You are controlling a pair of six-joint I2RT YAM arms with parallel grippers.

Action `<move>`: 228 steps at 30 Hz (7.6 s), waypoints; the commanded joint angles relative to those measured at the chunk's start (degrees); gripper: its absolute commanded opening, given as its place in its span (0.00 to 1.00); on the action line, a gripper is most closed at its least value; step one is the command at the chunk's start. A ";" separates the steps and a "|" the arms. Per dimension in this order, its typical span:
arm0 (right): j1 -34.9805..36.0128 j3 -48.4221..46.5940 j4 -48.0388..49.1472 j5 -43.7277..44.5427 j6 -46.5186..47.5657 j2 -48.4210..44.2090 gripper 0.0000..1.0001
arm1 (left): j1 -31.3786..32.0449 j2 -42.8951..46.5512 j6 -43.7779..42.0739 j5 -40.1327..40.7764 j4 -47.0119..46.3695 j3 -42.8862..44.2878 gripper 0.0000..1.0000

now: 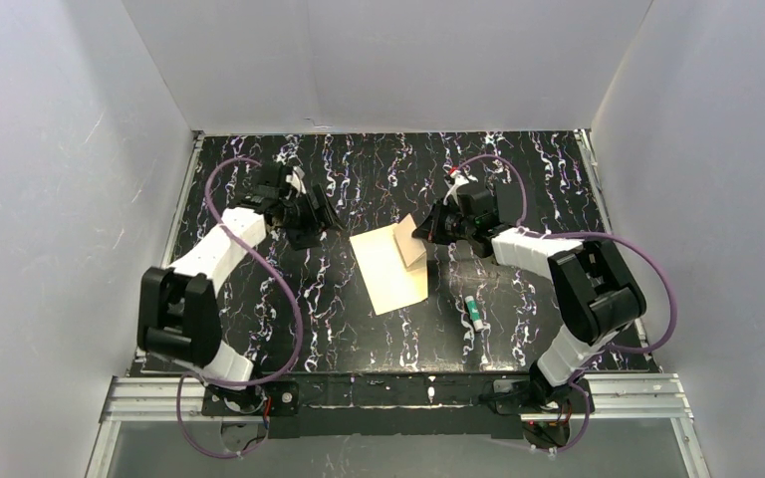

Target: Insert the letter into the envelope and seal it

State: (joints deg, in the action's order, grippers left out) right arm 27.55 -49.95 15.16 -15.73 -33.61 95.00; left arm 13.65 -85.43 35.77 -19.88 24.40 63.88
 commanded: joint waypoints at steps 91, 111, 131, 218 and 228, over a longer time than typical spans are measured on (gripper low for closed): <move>6.55 -0.24 -11.36 12.65 -3.99 0.60 0.10 | 14.65 -24.84 17.57 -0.91 -1.28 -1.74 0.06; 6.38 -0.58 -9.60 4.27 -3.63 3.07 0.09 | 14.67 -25.08 21.31 -4.07 -4.54 -2.99 0.05; 5.41 -2.16 -10.39 4.08 -3.50 1.16 0.16 | 14.65 -24.70 22.18 -4.38 -5.36 -3.90 0.04; 7.52 -9.62 -30.16 -9.73 18.11 -20.65 0.08 | 6.46 5.48 -1.47 -25.60 -7.06 12.52 0.98; 14.48 -22.26 -29.58 -8.64 24.21 -12.29 0.08 | 7.57 6.73 -0.69 -27.35 -4.46 10.42 0.89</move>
State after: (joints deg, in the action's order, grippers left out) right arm 41.32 -67.70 -15.99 -23.42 -12.69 80.93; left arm 21.17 -80.29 34.09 -43.59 18.74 74.85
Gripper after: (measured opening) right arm 0.306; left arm 0.927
